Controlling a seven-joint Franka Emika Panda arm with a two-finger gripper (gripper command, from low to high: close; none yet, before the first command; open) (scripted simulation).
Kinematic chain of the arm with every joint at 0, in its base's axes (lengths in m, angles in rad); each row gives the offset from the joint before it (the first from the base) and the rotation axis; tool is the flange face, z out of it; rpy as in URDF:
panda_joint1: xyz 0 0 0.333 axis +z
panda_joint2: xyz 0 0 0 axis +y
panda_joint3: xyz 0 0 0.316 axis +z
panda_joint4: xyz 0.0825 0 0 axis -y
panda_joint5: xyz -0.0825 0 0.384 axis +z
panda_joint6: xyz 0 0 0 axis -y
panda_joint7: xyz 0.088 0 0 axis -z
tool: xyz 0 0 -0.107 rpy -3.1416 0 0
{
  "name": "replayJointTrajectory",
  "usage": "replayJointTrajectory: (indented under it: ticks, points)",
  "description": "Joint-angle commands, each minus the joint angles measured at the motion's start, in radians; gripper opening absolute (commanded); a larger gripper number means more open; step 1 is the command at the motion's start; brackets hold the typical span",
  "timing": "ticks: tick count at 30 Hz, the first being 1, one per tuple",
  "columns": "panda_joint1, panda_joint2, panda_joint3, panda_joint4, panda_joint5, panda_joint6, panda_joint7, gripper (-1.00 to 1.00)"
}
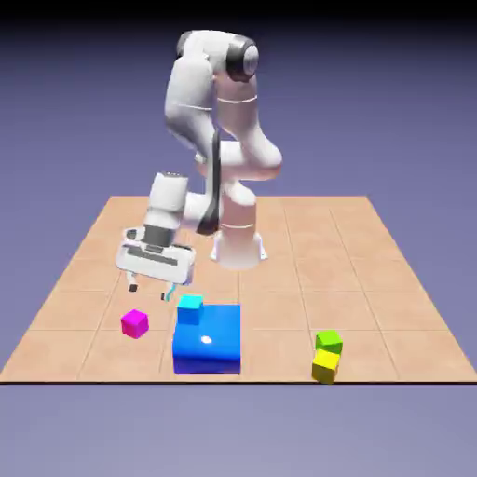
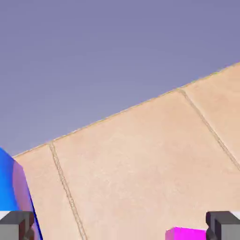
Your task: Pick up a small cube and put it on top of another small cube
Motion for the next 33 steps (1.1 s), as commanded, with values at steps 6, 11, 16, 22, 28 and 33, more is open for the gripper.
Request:
replayJointTrajectory:
  ticks: [6, 11, 16, 22, 28, 33]
  points:
    - [-0.031, 0.148, -0.026, 0.039, -0.035, 0.081, 0.051, 0.0]
    - [-0.058, 0.329, 0.025, 0.131, -0.001, 0.174, 0.074, 0.0]
    - [-0.052, 0.291, 0.014, 0.111, -0.008, 0.154, 0.069, -1.0]
    - [-0.021, 0.076, -0.044, 0.005, -0.052, 0.042, 0.038, -1.0]
    - [0.178, 0.098, -0.131, 0.037, 0.155, 0.008, -0.218, -1.0]
    - [0.359, 0.116, -0.225, 0.048, 0.363, -0.002, -0.431, -1.0]
